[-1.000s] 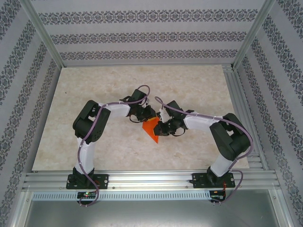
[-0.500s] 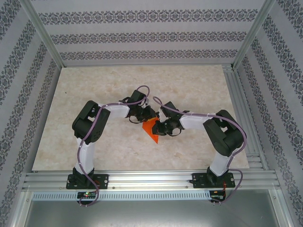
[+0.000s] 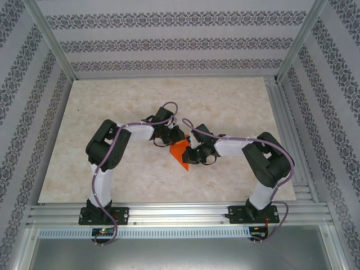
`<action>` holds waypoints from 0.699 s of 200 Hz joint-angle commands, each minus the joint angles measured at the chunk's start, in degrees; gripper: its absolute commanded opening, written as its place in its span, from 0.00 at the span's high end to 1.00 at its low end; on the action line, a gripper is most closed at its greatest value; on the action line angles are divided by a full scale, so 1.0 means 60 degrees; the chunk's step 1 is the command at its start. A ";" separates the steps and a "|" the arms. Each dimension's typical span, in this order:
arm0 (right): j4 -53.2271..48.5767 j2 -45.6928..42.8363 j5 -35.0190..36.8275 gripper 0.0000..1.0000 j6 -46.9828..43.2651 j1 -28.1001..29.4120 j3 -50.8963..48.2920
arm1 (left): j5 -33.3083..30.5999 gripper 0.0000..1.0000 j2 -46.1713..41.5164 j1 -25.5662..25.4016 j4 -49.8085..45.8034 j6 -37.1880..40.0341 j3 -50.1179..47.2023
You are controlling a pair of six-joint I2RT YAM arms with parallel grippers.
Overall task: Fold a paper plane with a square sheet of paper (fold left side to right side)
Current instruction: Fourth fold the wing at the center of the table.
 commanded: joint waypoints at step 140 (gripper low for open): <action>-0.1447 -0.0756 -0.0211 0.91 0.0088 0.0578 -0.1411 | -0.0905 0.83 0.0865 0.0003 -0.0564 -0.0019 -0.0196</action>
